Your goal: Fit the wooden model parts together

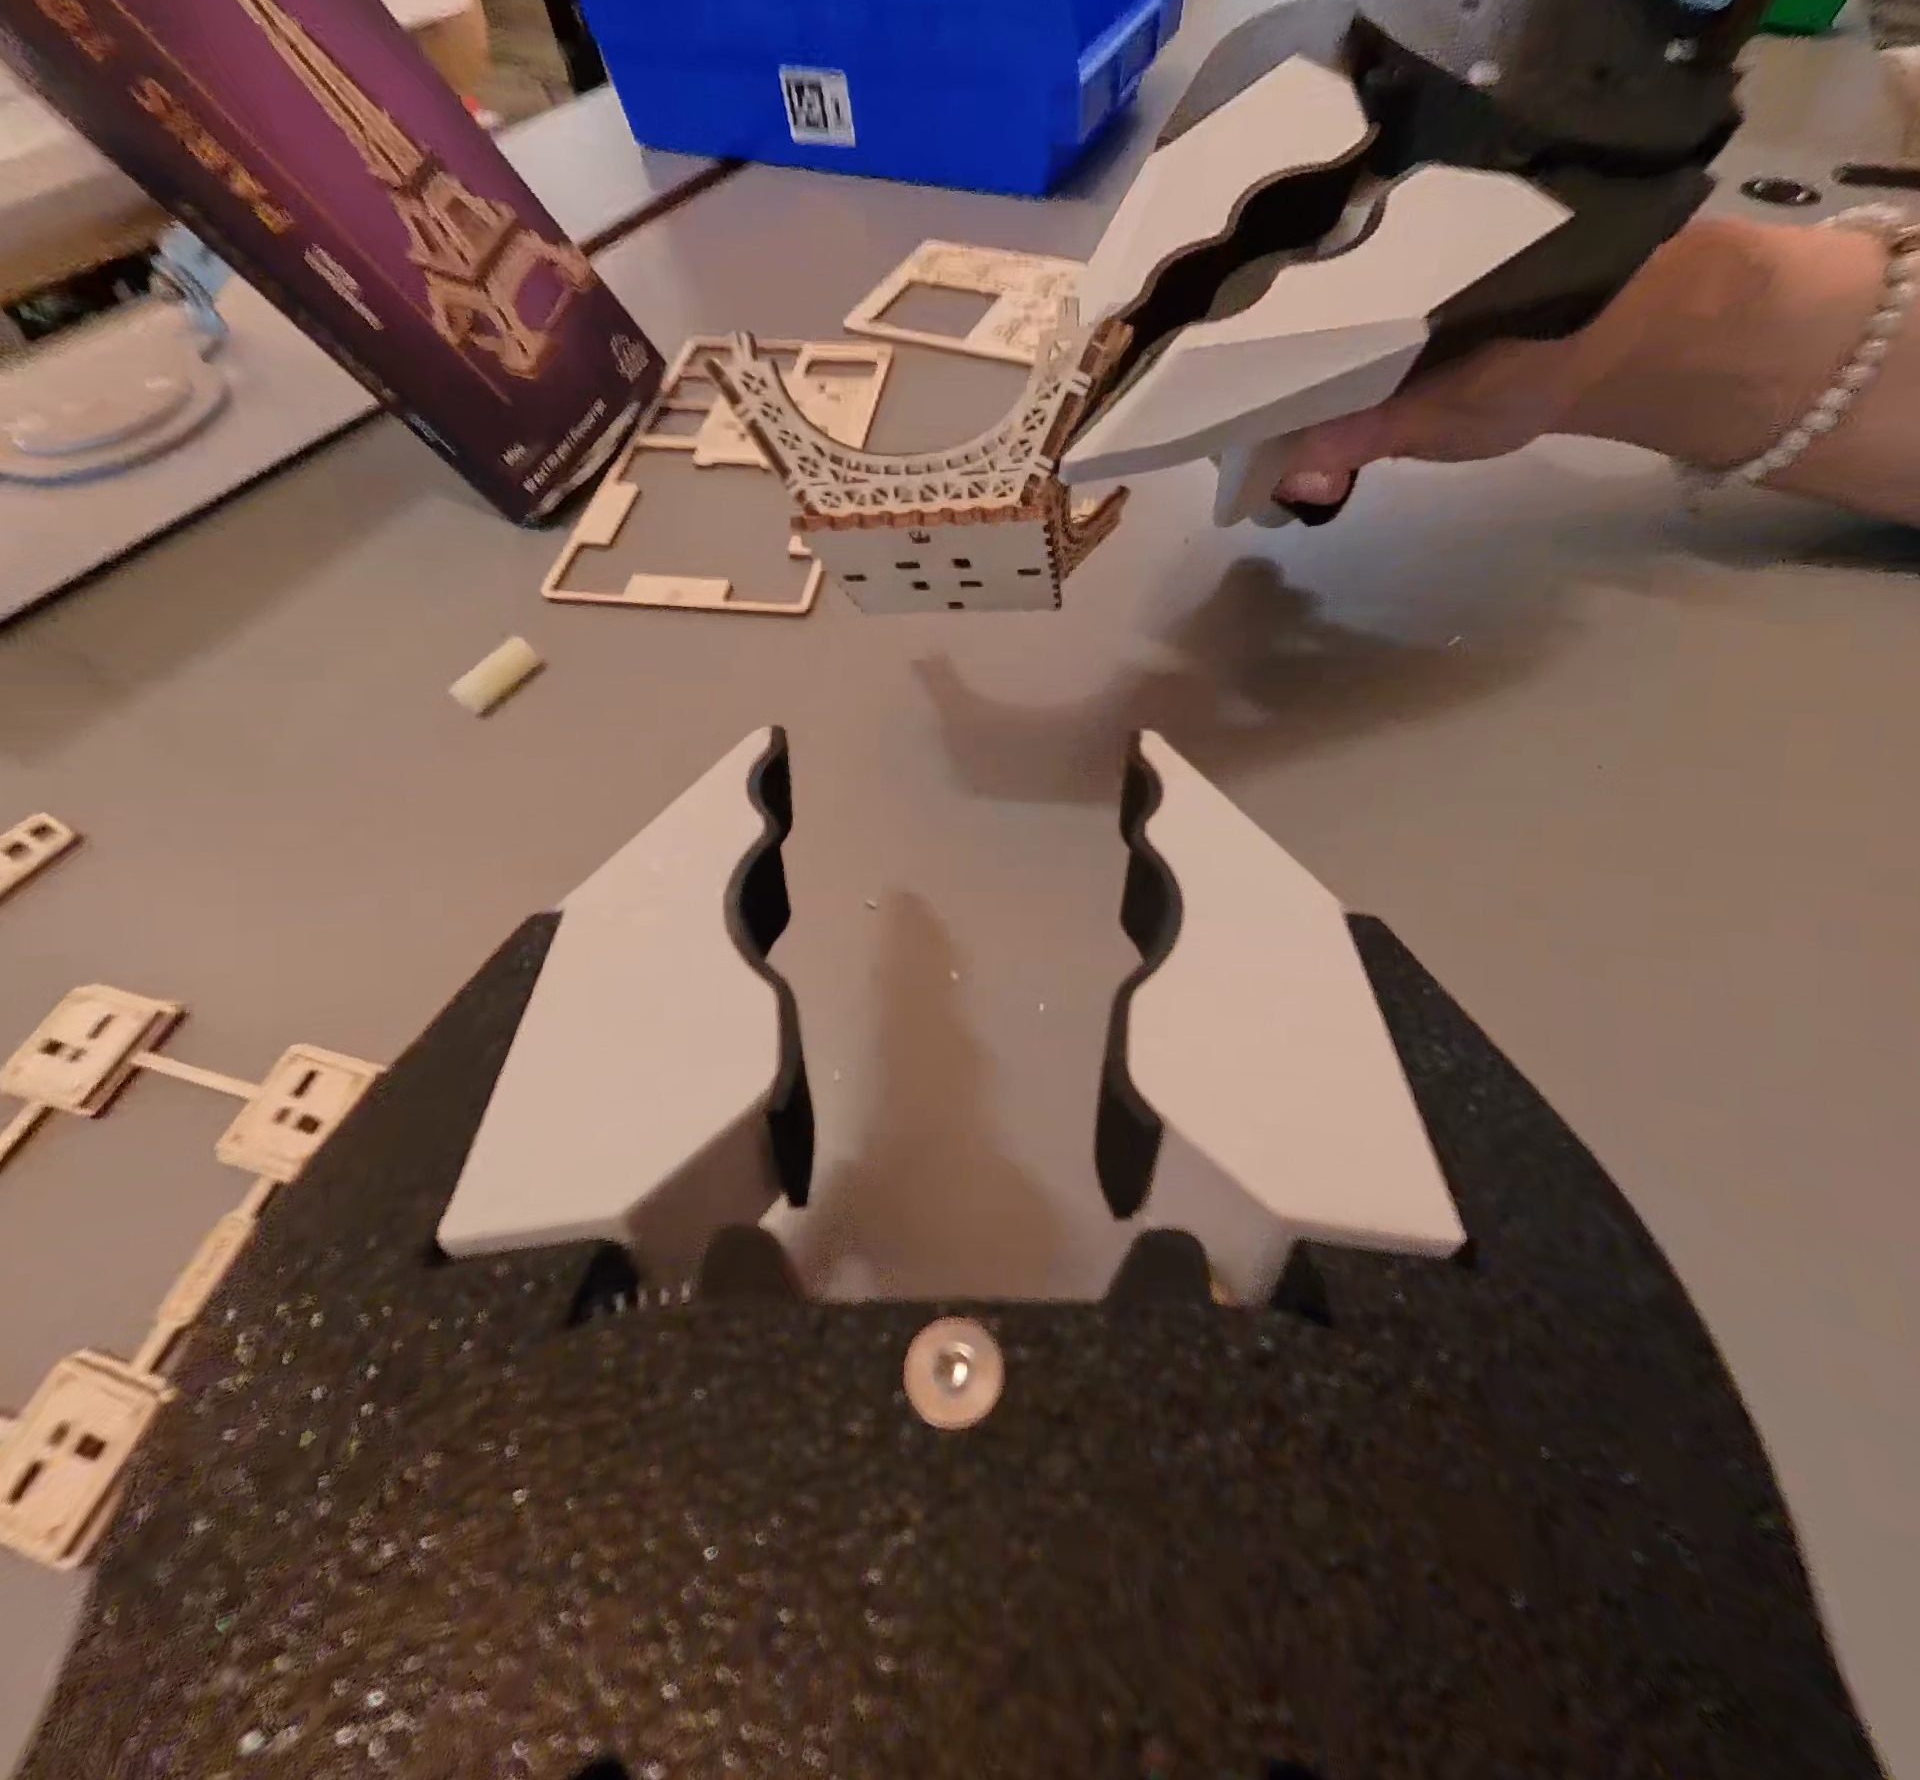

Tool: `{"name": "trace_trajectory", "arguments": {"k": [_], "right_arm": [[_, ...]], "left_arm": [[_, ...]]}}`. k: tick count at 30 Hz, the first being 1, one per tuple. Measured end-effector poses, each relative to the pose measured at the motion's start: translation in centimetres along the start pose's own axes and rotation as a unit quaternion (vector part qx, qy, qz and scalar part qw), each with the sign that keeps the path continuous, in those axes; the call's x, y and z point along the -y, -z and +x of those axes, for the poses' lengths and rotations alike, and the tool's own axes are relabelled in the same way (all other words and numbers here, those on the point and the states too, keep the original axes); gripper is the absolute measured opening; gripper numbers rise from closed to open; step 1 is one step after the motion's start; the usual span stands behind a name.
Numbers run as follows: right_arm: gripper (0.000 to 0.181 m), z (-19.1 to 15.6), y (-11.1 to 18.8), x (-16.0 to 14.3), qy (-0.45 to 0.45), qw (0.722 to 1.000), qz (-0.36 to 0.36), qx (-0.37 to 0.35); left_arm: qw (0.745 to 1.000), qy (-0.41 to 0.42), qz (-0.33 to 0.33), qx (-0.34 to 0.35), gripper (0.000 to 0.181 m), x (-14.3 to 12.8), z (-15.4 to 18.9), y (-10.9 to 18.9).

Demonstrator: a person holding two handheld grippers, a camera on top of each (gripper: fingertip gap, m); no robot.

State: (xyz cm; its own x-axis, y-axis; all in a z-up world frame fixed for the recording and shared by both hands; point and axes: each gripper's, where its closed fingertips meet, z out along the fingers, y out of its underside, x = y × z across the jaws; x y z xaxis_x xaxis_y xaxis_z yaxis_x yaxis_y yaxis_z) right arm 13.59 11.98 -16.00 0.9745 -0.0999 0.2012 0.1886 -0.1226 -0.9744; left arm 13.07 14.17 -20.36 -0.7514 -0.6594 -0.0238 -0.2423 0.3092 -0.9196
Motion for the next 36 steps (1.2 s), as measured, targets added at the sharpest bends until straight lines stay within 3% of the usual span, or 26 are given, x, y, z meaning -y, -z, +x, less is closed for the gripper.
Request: {"name": "trace_trajectory", "arguments": {"k": [4, 8, 13, 17, 20, 22, 28, 32, 36], "right_arm": [[0.003, 0.1, 0.0, -0.9, -0.026, 1.000, -0.014, -0.006], [0.004, -1.6, -0.2, 1.1, -0.044, 0.999, 0.014, 0.020], [0.003, -2.0, 0.3, 4.6, -0.103, 0.991, 0.087, 0.008], [0.002, -2.2, 1.0, 6.2, -0.151, 0.980, 0.129, 0.030], [0.001, -1.9, 1.5, 6.3, -0.166, 0.975, 0.144, 0.031], [0.001, -1.5, 1.8, 6.4, -0.191, 0.968, 0.160, 0.033], [0.000, -0.5, 3.2, 7.6, -0.295, 0.922, 0.243, 0.057], [0.000, 0.0, 3.2, 7.6, -0.334, 0.903, 0.263, 0.062], [0.000, -0.1, 2.9, 7.6, -0.335, 0.903, 0.262, 0.056]], "left_arm": [[0.999, 0.015, -0.041, 0.030, 0.067, -1.2, -0.4, -1.9], [1.000, 0.019, 0.010, 0.019, 0.104, 1.3, 0.8, -2.7], [0.996, -0.041, 0.079, 0.015, 0.077, 3.9, 2.6, -2.2], [0.992, -0.043, 0.118, 0.013, 0.070, 5.3, 3.2, -1.4], [0.992, 0.014, 0.121, -0.017, 0.076, 5.7, 3.6, -1.1], [0.989, 0.062, 0.131, -0.029, 0.071, 6.3, 3.6, -0.7], [0.963, 0.206, 0.164, -0.053, 0.062, 8.0, 3.8, 0.0], [0.960, 0.214, 0.176, -0.043, 0.062, 8.5, 4.2, 0.0], [0.965, 0.199, 0.169, 0.027, 0.061, 8.1, 3.0, 0.1]]}}
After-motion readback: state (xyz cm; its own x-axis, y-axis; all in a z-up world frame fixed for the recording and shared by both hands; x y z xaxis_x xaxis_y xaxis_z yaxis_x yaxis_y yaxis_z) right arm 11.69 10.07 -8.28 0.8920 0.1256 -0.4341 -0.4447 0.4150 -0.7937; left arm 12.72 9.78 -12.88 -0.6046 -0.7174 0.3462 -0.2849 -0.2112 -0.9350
